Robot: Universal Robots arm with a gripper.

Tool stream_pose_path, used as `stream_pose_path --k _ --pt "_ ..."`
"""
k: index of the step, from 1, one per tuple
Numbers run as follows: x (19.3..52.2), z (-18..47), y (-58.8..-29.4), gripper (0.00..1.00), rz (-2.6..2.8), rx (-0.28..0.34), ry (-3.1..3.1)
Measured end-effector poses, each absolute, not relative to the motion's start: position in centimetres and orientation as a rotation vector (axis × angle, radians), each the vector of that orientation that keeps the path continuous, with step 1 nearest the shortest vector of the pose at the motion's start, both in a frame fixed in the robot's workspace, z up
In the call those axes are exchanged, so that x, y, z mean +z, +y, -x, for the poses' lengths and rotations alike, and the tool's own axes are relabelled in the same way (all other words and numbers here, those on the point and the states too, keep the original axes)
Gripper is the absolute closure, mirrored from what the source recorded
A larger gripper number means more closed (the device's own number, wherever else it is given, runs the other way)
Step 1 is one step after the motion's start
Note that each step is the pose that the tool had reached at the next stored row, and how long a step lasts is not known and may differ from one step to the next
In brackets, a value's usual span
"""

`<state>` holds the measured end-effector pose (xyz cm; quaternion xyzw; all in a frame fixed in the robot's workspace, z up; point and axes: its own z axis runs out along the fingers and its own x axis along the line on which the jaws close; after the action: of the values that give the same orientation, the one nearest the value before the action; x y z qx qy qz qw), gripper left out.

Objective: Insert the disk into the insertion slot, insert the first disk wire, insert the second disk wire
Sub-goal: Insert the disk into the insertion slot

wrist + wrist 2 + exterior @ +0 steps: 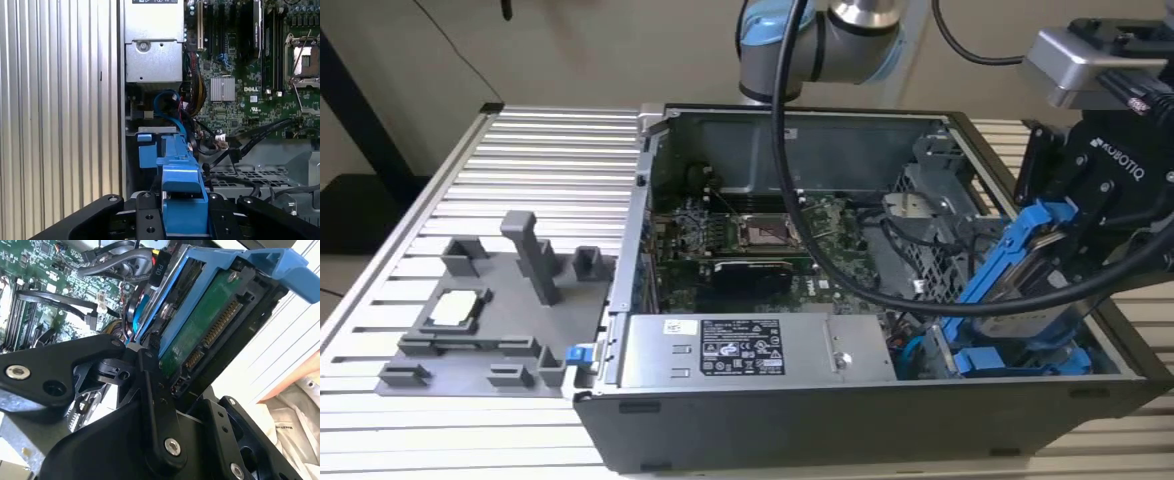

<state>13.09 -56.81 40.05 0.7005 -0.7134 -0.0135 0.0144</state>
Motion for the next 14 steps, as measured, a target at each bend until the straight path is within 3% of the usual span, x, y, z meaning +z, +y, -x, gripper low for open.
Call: stream_pose_path --k 14 --pt "37.6 -13.1 -56.8 0.67 -2.181 -0.042 -2.221"
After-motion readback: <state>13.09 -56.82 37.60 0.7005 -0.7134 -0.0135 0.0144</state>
